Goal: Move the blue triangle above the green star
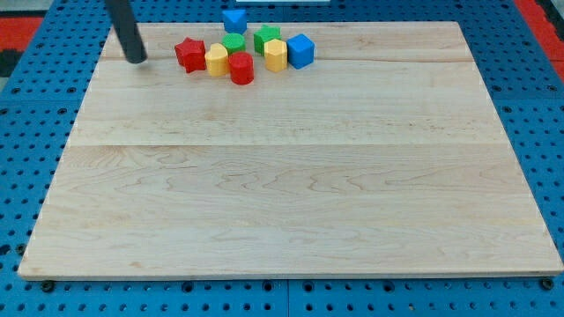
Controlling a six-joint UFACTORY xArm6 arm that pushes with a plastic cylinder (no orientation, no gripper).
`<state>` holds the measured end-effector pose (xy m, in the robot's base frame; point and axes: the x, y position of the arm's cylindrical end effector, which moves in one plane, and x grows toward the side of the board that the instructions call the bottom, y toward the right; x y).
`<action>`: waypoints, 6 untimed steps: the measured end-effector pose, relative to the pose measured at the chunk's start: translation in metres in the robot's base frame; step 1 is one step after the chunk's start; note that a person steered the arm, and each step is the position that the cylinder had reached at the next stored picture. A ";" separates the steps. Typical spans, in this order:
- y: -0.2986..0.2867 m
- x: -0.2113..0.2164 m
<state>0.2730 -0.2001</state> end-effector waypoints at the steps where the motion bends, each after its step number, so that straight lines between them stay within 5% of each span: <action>1: 0.100 0.017; 3: -0.038 -0.015; 4: 0.026 -0.072; 6: 0.152 -0.080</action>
